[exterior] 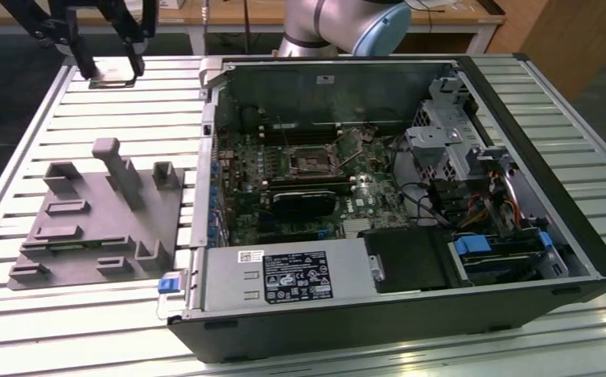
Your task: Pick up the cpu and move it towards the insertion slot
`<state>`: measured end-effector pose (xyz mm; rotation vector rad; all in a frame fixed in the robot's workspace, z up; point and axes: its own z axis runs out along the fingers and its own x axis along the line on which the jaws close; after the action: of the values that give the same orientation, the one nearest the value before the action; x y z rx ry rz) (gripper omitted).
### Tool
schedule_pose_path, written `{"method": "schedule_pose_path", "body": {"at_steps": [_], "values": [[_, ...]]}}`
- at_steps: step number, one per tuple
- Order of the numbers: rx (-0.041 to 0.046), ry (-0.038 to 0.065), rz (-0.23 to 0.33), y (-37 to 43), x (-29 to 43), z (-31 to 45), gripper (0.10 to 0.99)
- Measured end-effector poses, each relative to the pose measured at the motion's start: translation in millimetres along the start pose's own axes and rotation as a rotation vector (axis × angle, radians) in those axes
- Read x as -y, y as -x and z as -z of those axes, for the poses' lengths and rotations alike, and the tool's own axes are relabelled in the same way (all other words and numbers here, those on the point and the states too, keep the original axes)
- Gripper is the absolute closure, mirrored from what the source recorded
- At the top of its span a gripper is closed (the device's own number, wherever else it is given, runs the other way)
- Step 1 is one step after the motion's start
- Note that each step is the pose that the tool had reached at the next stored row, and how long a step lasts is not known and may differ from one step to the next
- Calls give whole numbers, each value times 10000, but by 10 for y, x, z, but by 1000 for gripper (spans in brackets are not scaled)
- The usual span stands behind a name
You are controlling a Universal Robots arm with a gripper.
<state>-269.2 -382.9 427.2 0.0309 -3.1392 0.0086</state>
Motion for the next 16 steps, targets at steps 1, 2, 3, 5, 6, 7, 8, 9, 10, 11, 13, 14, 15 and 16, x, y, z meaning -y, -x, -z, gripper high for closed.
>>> {"method": "schedule_pose_path", "body": {"at_steps": [1,2,3,5,6,7,8,9,10,11,13,14,15,16], "values": [[0,0,-1,19,-1,0,553],[0,0,0,40,-2,0,553],[-1,0,0,61,-3,0,553],[-1,-1,-1,104,-5,1,553],[-1,-1,-2,124,-7,1,553],[-1,-1,-1,146,-8,1,553],[0,0,-1,167,-9,1,553],[-1,-1,-1,186,-10,1,553],[-1,-1,-1,204,-12,1,553],[0,0,0,222,-13,1,553],[0,0,0,259,-16,1,553],[0,0,0,280,-17,1,553],[0,0,-1,299,-19,1,553],[-1,-1,-1,318,-20,1,553]]}}
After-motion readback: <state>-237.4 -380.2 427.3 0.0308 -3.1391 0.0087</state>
